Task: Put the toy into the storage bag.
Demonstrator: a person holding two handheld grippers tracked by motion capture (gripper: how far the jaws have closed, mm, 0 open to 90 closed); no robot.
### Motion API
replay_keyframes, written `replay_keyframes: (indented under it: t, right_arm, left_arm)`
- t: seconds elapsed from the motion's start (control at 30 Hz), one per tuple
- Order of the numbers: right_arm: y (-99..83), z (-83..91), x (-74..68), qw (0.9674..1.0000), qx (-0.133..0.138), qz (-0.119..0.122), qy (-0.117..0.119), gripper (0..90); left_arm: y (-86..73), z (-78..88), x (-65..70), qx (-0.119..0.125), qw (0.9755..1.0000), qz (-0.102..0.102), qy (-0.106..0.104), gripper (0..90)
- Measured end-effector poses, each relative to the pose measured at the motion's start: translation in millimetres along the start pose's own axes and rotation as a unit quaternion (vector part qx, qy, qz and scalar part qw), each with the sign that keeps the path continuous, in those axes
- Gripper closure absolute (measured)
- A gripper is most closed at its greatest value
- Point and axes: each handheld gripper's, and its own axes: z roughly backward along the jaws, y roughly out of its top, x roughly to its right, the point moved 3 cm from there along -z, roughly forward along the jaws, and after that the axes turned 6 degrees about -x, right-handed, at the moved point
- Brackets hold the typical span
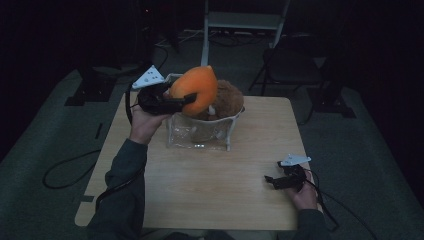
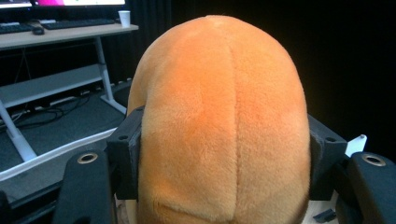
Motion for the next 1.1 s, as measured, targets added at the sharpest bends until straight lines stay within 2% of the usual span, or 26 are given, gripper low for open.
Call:
replay_keyframes:
  t: [1.1]
  right_arm:
    - [0.0, 0.0, 0.0, 1.0, 0.0, 0.0, 0.0, 12.5]
  left_arm:
    - [6.1, -6.1, -20.9, 0.003, 0.9998, 0.002, 0.021, 32.6]
